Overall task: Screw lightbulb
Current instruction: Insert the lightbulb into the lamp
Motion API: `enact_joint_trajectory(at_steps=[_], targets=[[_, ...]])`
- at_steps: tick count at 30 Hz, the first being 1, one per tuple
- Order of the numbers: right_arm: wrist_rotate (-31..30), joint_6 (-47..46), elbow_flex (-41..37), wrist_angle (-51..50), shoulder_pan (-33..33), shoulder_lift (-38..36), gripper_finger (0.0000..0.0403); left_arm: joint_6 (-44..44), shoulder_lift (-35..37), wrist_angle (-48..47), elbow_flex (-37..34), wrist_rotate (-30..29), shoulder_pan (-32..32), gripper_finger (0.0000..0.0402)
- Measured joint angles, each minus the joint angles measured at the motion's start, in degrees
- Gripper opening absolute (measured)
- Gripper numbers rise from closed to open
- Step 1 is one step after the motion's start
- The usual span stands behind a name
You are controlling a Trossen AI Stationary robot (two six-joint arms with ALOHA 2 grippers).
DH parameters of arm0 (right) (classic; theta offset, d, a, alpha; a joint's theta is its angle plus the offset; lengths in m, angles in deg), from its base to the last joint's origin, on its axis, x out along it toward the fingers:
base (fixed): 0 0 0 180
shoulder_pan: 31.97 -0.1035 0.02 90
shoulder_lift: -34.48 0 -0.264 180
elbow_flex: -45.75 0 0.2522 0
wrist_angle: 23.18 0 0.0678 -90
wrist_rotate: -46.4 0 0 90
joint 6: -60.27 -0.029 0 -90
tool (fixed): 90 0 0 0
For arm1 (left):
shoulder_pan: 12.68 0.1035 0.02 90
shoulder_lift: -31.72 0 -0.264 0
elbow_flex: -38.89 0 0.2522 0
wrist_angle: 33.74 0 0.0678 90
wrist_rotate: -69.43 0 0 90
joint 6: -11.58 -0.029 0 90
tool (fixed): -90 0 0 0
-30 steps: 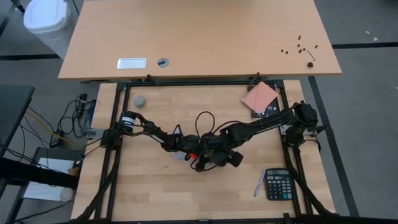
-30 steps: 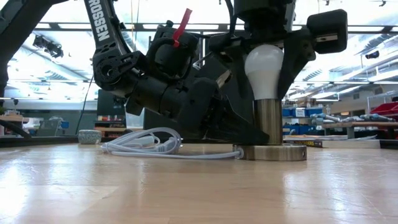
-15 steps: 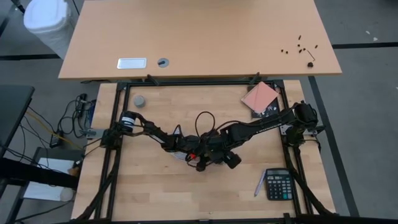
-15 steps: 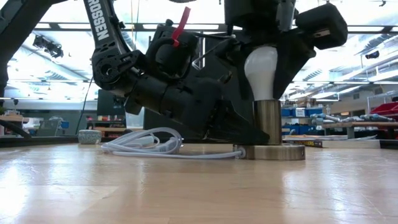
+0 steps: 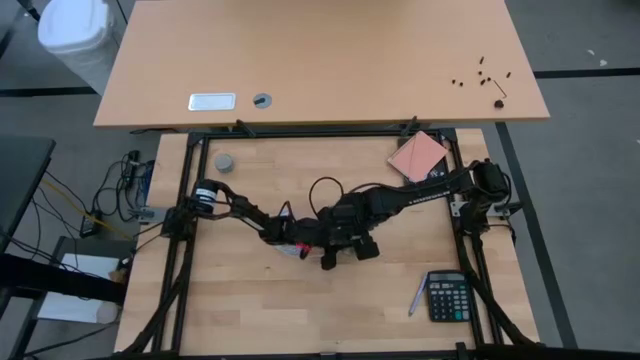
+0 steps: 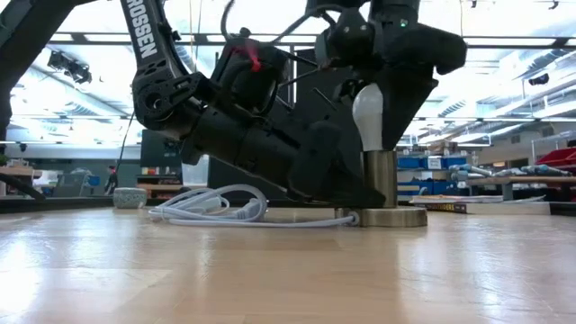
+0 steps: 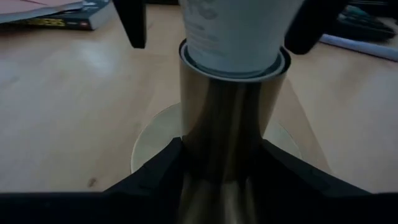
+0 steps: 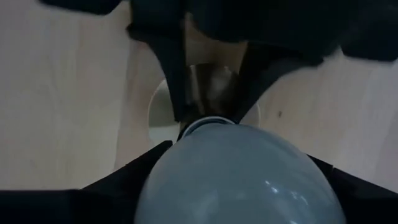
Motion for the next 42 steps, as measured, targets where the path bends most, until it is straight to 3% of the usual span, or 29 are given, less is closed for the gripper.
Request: enact_joint_trajectory(at_steps=[7,14,24,32,42], targets=[[3.1,-5.5,0.0,1.0,2.4,0.0,0.026,0.5,0.0,-0.1,0.0,-5.7,-1.3,0.0193],[0.1,-14.8,0.0,1.7,2.5,0.0,0.0284,5.5,0.0,0.0,0.0,-12.0,-1.8,0.0193],[-3.2,-24.9,-0.1,3.6,2.6,0.0,0.0273,8.8,-0.2,0.8,-0.2,-18.3,-2.5,0.0193],[-2.7,-19.9,-0.2,3.8,2.6,-0.6,0.0289,8.7,-0.1,0.2,-0.2,-17.7,-2.6,0.0193],[3.8,-4.1,-0.1,4.3,2.3,-3.3,0.0358,1.6,0.0,0.2,-0.1,-11.0,-2.4,0.0193]])
